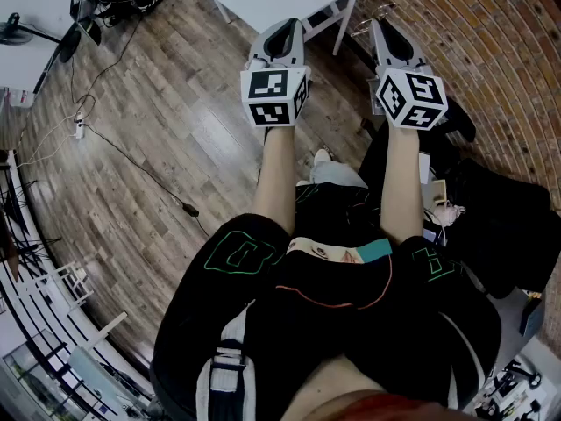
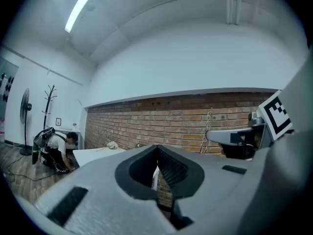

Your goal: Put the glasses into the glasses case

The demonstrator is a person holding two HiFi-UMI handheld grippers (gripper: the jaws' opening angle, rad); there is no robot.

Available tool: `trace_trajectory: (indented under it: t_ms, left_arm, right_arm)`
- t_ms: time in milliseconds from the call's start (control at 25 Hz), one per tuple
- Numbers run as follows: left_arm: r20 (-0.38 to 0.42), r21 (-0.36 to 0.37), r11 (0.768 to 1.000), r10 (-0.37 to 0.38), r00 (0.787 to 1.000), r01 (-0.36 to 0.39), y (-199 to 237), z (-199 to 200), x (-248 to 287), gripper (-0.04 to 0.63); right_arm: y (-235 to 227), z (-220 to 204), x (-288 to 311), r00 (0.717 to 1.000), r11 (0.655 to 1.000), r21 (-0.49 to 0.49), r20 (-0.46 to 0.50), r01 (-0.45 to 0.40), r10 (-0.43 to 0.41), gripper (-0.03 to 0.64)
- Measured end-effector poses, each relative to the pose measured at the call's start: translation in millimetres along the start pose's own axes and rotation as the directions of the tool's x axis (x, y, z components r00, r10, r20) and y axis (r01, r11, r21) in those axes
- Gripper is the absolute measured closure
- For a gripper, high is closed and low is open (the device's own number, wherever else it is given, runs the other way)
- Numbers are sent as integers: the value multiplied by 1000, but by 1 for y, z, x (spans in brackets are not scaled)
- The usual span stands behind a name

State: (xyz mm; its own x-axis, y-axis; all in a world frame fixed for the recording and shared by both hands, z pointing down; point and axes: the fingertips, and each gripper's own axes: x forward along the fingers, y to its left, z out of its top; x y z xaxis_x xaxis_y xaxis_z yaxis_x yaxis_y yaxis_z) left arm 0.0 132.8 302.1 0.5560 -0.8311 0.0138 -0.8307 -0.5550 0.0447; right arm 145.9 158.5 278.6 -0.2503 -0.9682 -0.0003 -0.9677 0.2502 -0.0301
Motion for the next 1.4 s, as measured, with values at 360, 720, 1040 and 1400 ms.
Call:
trace_trajectory:
  t_ms: [360, 720, 1040, 1400]
  left_arm:
    - [7, 12, 1000, 9, 1000, -9, -2, 2, -31, 592]
    - [2, -21, 997, 70, 998, -70, 17, -1, -56, 594]
    - [23, -42, 998, 44, 999, -43, 18, 0, -55, 598]
    - [69, -31, 999, 22, 997, -20, 27, 12, -50, 594]
  right_arm:
    - [21, 2, -18, 1000, 1000, 18, 20, -13, 13, 583]
    - [42, 5, -27, 1000, 1000, -1, 13, -23, 23, 583]
    - [47, 14, -26, 1000, 999, -31, 13, -21, 21, 583]
    - [50, 23, -9, 999, 998, -60, 27, -37, 39, 583]
